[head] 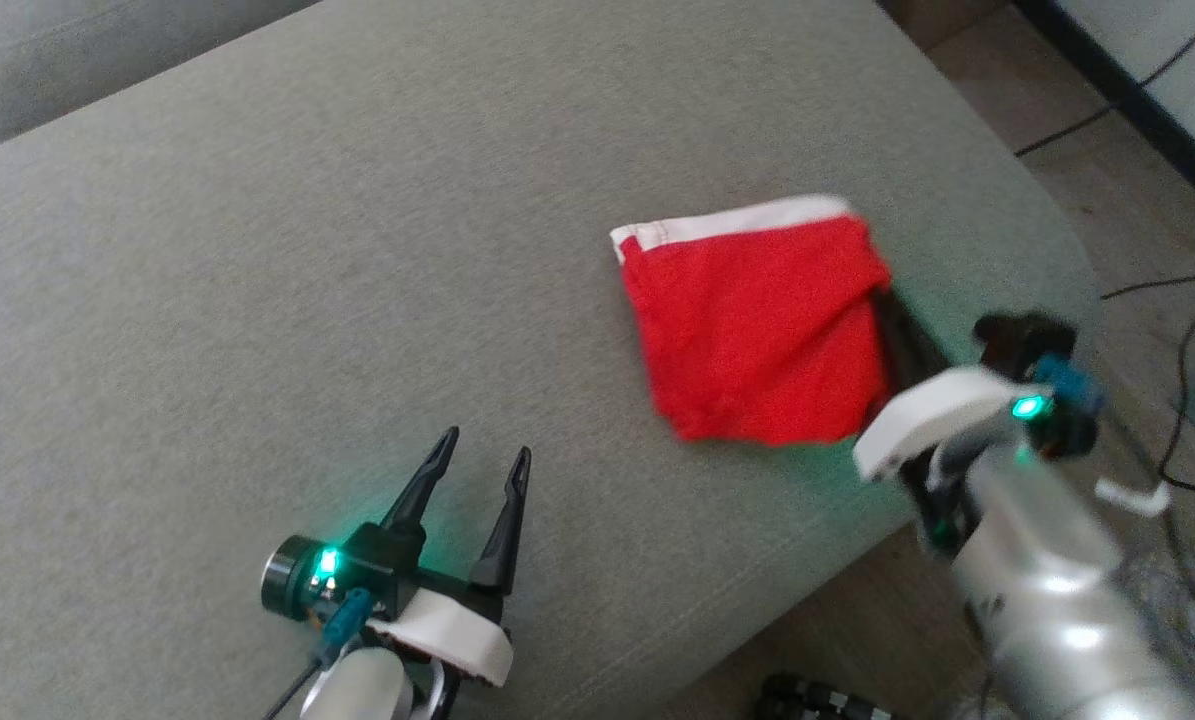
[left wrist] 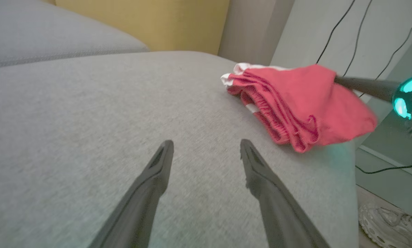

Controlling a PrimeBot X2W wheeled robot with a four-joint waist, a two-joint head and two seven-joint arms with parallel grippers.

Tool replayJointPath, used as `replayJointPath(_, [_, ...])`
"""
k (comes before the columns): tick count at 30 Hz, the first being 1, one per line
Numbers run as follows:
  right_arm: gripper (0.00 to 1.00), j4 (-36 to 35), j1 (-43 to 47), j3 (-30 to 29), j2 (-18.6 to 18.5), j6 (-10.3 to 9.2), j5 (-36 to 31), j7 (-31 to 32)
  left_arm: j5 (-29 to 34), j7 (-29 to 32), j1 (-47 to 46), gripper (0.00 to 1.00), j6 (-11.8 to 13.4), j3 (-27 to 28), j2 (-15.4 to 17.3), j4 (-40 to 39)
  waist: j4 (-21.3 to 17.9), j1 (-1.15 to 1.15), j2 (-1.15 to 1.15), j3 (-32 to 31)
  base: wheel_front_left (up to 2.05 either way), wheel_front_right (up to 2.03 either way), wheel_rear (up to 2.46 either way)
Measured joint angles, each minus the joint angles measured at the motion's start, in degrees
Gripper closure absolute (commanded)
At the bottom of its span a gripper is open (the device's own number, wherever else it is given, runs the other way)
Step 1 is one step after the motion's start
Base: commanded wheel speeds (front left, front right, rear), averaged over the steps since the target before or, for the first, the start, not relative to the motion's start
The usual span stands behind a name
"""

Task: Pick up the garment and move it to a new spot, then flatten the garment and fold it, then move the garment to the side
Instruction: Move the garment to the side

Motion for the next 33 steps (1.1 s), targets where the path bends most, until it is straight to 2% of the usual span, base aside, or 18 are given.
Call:
replayJointPath(7, [1.0,5.37,-10.58,-7.5,-5.84,0.0,-8.12,0.0,2.54,-0.01,-0.17,0.0,-0.52,0.93,0.0,0.03,3.58,0.0,0.0,2.83,0.0,0.0,0.0])
replayJointPath(12, [1.0,9.6,-15.02,-14.95,-9.95,0.0,-13.56,0.0,3.9,-0.1,-1.83,0.0,-1.02,1.04,-0.32,-1.09,5.99,0.0,0.0,5.47,0.0,0.0,0.0])
replayJointPath(20, [0.98,11.17,-18.72,-25.79,-11.78,0.0,-21.41,0.0,5.44,-0.51,-3.0,0.0,-1.44,1.21,-0.96,-2.42,8.0,0.0,0.0,7.99,0.0,0.0,0.0])
replayJointPath(21, [0.42,10.8,-18.78,-27.47,-11.8,0.0,-22.87,0.0,5.58,-0.52,-3.07,0.0,-1.45,1.3,-1.0,-2.49,8.09,0.0,0.0,8.11,0.0,0.0,0.0])
replayJointPath(22, [0.0,10.46,-18.77,-29.05,-11.8,0.0,-24.25,0.0,5.76,-0.52,-3.1,0.0,-1.45,1.41,-1.04,-2.53,8.17,0.0,0.0,8.17,0.0,0.0,0.0])
replayJointPath(25, [0.0,8.58,-18.65,-32.81,-10.99,0.0,-26.99,0.0,5.79,-0.51,-3.15,0.0,-1.43,1.93,-1.21,-2.53,8.3,0.0,0.0,8.02,0.0,0.0,0.0])
replayJointPath(28, [0.0,3.6,-18.62,-33.43,-8.2,0.0,-27.92,0.0,5.79,-0.49,-3.43,0.0,-1.21,3.16,-1.25,-2.36,8.55,0.0,0.0,7.49,0.0,0.0,0.0])
replayJointPath(33, [0.0,-4.54,-16.47,-27.51,-2.57,0.0,-24.99,0.0,5.53,-0.43,-4.2,0.0,0.79,6.31,-0.93,-1.98,10.02,0.0,0.0,6.1,0.0,0.0,0.0])
